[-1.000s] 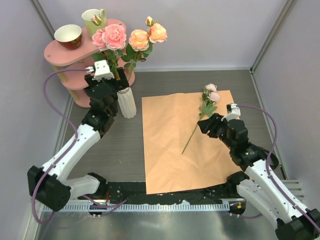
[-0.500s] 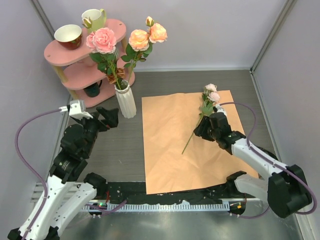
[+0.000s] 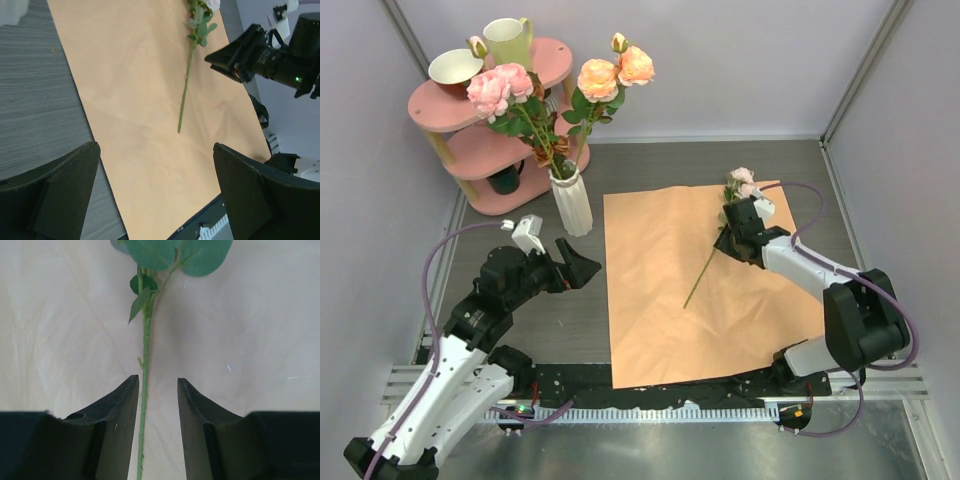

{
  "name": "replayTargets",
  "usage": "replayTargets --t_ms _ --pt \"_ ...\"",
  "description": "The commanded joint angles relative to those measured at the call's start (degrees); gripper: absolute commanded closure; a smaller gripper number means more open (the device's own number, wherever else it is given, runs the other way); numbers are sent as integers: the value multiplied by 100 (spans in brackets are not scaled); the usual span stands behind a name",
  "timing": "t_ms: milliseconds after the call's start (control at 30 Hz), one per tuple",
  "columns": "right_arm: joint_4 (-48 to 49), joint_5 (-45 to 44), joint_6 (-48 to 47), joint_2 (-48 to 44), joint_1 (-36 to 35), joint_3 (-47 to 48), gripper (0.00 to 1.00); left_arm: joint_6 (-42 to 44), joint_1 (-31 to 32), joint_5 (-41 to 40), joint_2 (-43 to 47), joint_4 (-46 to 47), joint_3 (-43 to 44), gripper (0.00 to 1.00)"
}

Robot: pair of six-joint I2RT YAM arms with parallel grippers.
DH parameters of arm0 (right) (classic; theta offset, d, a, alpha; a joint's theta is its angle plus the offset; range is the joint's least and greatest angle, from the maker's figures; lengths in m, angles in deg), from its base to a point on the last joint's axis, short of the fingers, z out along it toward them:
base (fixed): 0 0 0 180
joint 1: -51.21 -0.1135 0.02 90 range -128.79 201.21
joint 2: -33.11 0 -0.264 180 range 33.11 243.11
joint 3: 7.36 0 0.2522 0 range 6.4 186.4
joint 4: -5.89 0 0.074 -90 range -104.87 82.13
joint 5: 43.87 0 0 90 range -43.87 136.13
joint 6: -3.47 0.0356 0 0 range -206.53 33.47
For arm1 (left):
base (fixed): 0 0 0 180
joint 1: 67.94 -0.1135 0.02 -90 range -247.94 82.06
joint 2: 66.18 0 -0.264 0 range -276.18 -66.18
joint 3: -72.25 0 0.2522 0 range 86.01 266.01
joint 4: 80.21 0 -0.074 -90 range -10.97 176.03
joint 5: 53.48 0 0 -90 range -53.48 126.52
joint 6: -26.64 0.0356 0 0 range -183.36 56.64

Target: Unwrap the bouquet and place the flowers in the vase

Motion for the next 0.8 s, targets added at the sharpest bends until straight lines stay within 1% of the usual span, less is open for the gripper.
replayTargets --t_ms 0,133,267,600,767 --pt "-122 -703 408 451 -1 657 58 -284 -33 1072 -485 655 82 0" --pt "-140 -686 637 1039 -1 983 61 -284 -33 1345 -653 629 188 0" --pt "-26 -721 874 1348 -1 1018 64 -275 -33 1205 -496 559 144 0" --pt "299 -782 1015 1735 -1 922 73 -328 -33 1126 -372 427 82 0" --pt "387 -853 963 1841 -1 939 74 -389 -25 1196 -460 515 126 0"
